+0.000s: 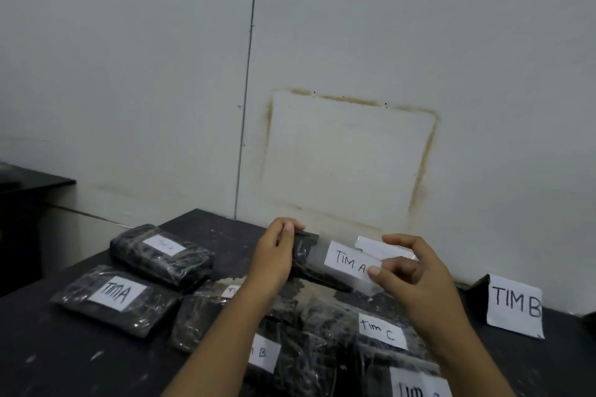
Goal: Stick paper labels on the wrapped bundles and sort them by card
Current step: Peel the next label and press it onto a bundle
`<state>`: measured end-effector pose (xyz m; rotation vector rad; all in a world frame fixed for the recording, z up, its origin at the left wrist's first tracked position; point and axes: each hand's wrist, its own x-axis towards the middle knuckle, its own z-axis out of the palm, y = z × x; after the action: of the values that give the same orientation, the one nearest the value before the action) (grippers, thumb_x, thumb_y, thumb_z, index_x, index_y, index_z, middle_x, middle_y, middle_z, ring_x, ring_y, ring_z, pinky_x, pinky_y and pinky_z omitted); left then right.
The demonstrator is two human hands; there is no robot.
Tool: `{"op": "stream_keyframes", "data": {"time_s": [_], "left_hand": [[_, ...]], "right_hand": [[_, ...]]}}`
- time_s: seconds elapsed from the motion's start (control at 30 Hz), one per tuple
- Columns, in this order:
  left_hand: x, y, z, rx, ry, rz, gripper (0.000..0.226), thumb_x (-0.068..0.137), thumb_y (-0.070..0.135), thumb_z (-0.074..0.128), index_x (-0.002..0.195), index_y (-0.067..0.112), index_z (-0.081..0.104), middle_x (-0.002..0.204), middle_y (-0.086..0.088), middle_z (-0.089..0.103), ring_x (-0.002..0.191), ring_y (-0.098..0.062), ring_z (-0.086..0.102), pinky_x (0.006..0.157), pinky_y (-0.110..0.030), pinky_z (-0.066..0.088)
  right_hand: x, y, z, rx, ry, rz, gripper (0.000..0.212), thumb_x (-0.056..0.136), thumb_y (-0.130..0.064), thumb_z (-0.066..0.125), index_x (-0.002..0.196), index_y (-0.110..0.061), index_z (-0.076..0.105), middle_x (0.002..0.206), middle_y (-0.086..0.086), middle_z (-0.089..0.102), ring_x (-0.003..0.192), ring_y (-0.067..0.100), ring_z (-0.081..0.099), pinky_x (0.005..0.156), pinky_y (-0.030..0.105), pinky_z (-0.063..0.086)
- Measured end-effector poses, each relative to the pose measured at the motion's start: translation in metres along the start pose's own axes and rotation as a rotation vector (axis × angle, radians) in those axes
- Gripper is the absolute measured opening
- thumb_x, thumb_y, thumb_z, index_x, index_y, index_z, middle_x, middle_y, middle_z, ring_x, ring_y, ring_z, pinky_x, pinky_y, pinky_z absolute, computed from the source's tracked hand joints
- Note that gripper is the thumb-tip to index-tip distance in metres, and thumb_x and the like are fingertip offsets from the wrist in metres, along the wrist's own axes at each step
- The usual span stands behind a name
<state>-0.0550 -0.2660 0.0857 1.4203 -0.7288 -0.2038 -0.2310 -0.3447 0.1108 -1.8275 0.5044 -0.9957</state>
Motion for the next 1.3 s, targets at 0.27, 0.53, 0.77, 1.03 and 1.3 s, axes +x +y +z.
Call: {"op": "stream_keyframes", "data": {"time_s": [0.27,0.53,0.77,1.03,1.3], "left_hand": [[-0.053,-0.011,0.019,-0.384,-0.102,-0.170,0.051,0.079,0.066,0.028,0.082,0.031,0.064,0.078,0.002,0.070,0.076,-0.018,0.065,0.061,-0.029,0.049],[-0.062,-0.016,0.011,-0.272,-0.179,-0.124,0.020,0.091,0.052,0.045,0.087,0.038,0.058,0.103,-0.001,0.063,0.097,-0.022,0.057,0.078,-0.036,0.042],[-0.059,-0.020,0.003,-0.305,-0.210,-0.136,0.022,0.082,0.013,0.064,0.091,0.032,0.059,0.094,-0.006,0.060,0.081,-0.022,0.063,0.065,-0.031,0.047],[-0.060,-0.020,0.002,-0.239,-0.209,-0.140,0.042,0.083,-0.002,0.060,0.091,0.039,0.057,0.100,-0.013,0.062,0.083,-0.025,0.063,0.065,-0.035,0.053],[-0.061,-0.019,0.003,-0.226,-0.186,-0.103,0.042,0.085,0.000,0.060,0.090,0.042,0.057,0.103,-0.015,0.063,0.086,-0.029,0.064,0.074,-0.043,0.055]], "right_hand": [[-0.013,0.003,-0.012,-0.030,-0.158,-0.010,0.044,0.072,0.003,0.073,0.104,-0.022,0.056,0.057,0.006,0.061,0.055,0.017,0.046,0.051,0.017,0.041],[-0.014,0.007,-0.003,-0.173,-0.161,-0.060,0.039,0.075,-0.002,0.072,0.101,-0.026,0.055,0.057,-0.001,0.063,0.045,0.001,0.046,0.052,0.011,0.043],[-0.013,0.015,0.000,-0.256,-0.120,-0.104,0.039,0.076,-0.009,0.072,0.100,-0.033,0.053,0.059,-0.005,0.062,0.050,0.004,0.048,0.056,0.020,0.045],[-0.013,0.018,0.003,-0.309,-0.072,-0.157,0.038,0.075,-0.010,0.072,0.098,-0.034,0.054,0.060,-0.007,0.062,0.051,0.005,0.050,0.059,0.017,0.045],[-0.013,0.020,0.007,-0.679,0.085,-0.187,0.058,0.072,-0.037,0.073,0.117,-0.042,0.038,0.096,-0.017,0.048,0.087,0.006,0.049,0.088,0.034,0.037]]}}
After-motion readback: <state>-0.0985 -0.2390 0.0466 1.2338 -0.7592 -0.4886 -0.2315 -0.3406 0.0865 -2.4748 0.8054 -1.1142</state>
